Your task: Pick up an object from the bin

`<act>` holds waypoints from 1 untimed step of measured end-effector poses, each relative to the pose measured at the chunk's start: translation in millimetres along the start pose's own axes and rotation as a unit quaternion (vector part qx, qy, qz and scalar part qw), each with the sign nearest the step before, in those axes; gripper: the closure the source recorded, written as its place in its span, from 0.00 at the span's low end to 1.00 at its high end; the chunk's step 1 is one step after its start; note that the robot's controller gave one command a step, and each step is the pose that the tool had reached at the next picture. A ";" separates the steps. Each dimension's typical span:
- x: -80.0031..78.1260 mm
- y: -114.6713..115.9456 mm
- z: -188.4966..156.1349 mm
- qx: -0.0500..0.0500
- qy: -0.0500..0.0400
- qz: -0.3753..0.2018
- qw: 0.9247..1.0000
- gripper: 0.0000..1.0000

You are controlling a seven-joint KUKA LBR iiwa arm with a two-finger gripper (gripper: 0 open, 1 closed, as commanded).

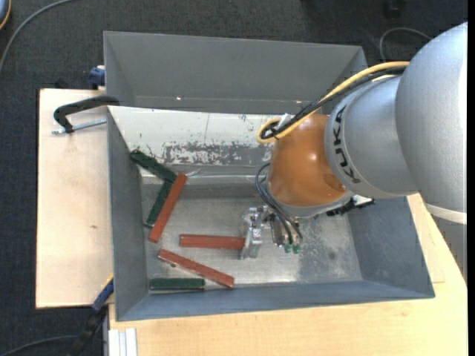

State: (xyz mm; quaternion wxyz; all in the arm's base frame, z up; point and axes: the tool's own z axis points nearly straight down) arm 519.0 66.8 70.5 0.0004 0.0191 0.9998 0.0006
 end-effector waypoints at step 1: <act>9.3 18.9 -140.3 -0.001 -0.006 -0.002 1.000 1.00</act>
Offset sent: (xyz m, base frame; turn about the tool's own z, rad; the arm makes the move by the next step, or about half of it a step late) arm -0.0111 0.0173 0.1349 -0.0016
